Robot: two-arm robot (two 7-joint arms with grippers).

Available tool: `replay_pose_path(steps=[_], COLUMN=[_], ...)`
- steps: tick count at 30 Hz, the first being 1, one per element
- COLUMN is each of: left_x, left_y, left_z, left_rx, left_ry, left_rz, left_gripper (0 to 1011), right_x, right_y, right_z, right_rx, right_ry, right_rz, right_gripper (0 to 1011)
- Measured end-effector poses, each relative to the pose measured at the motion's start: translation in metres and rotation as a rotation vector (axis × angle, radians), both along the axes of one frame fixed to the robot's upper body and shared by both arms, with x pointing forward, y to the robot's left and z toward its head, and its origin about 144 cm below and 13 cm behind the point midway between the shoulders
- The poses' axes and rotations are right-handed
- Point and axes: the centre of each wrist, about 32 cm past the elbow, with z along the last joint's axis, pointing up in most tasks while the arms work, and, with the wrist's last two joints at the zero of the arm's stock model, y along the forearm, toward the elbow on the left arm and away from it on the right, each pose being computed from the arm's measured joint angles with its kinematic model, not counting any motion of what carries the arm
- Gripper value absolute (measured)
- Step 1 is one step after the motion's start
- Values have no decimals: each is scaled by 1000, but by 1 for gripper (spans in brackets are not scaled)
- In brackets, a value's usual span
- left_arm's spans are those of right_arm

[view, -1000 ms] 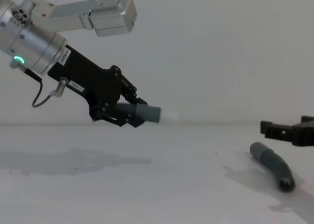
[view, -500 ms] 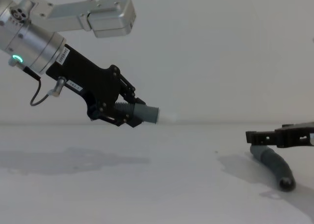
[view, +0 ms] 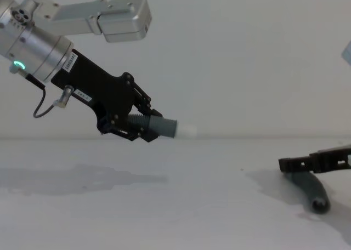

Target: Use both hands to pick up one end of the pipe from the table, align the ends, and insert them.

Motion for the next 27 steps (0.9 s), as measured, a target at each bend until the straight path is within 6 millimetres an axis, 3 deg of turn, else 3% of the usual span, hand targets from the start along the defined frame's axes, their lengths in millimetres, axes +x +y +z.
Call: replay_pose_path(steps=[27], left_x=[0], left_y=[0], left_z=[0], left_rx=[2], left_ry=[-2], left_rz=[-1], left_gripper=[336], right_x=[10], right_y=[5], right_z=[-11], right_rx=[-39], right_ry=[62], right_rz=[-9], right_gripper=[1004])
